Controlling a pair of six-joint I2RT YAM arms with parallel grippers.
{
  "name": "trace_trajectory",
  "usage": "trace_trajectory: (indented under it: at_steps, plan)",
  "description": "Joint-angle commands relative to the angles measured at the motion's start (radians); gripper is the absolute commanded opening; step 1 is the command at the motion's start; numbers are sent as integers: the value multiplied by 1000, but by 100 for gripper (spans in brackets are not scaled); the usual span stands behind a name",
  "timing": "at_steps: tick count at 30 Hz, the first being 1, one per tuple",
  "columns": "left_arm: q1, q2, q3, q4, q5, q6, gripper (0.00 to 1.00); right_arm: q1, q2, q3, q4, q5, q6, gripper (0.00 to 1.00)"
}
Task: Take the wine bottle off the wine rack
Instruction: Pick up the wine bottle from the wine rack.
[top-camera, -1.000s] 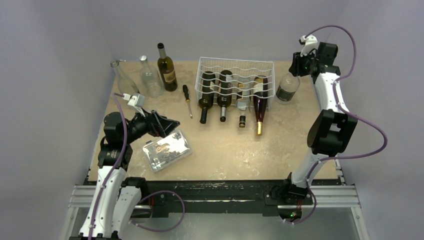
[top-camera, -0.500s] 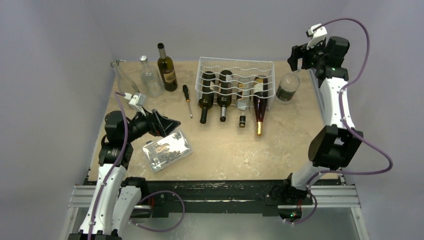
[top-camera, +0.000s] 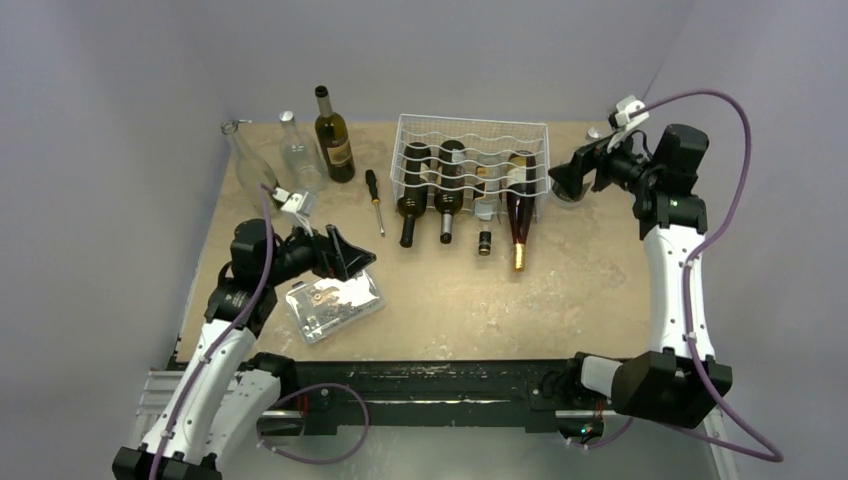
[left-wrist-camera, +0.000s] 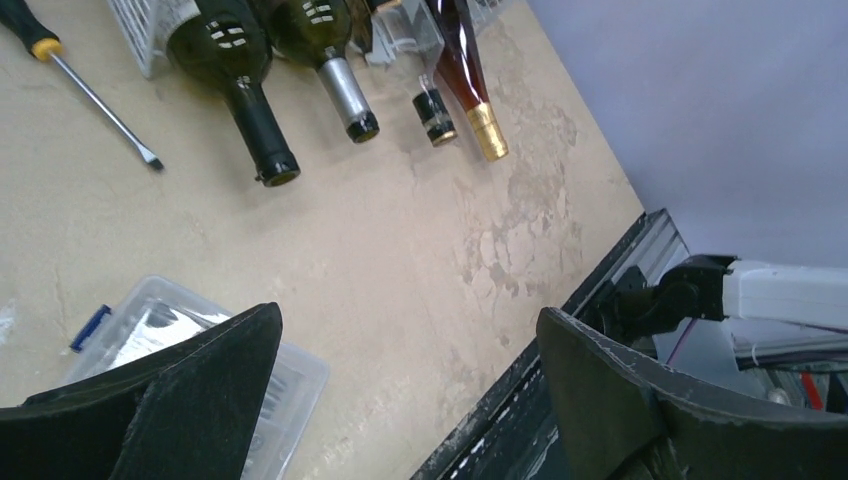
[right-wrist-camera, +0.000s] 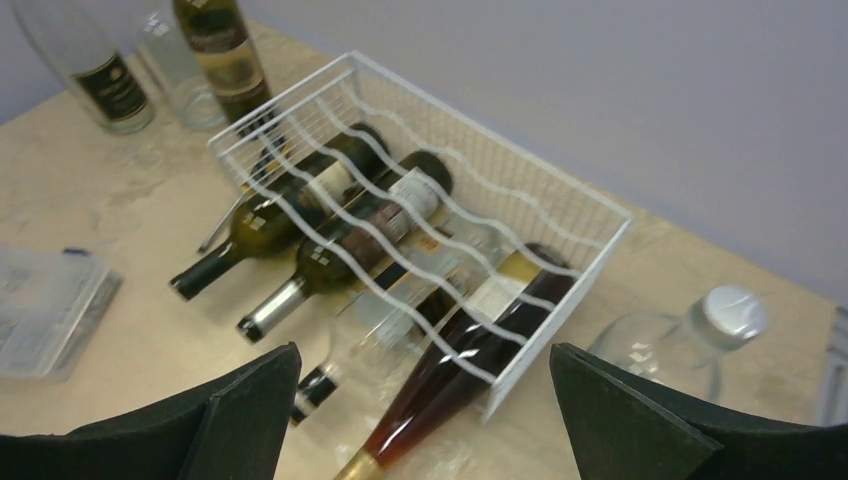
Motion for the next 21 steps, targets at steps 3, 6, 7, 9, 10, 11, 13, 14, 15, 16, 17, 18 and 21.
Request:
trace_trajectory:
  at_steps: [3,6,7,9,10,11,13,14,15,16,17,18,21]
  plan:
    - [-244,53,66,-50,-333,45,100,-3,-94,-221,-6,-224,16,99]
    - [-362,123,110,-74,-501,51,100,-4,-146,-320,63,-256,39,99]
    - [-389,152,128,-78,-546,56,100,-4,-160,-342,73,-258,39,99]
    - [-438,216,156,-67,-627,62,98,-4,-180,-377,89,-271,39,99]
    - [-452,252,167,-50,-653,65,96,-4,-184,-379,85,-274,38,99]
    - [-464,286,173,-19,-664,75,93,-4,-185,-375,70,-278,29,99]
    - [-481,361,175,59,-715,95,91,-4,-182,-357,29,-280,-17,99]
    - [-482,416,179,96,-727,107,91,-4,-181,-353,21,-282,-19,99]
    - [-482,456,191,118,-738,115,91,-4,-180,-350,21,-291,-17,99]
    - [-483,501,206,135,-752,124,92,-4,-180,-349,23,-295,-12,99]
    - [-483,547,226,147,-761,132,92,-4,-180,-349,26,-295,-4,99]
    - [-483,590,246,155,-763,135,92,-4,-180,-349,30,-293,2,99]
    - [-481,713,313,175,-755,148,93,-4,-184,-347,31,-279,7,99]
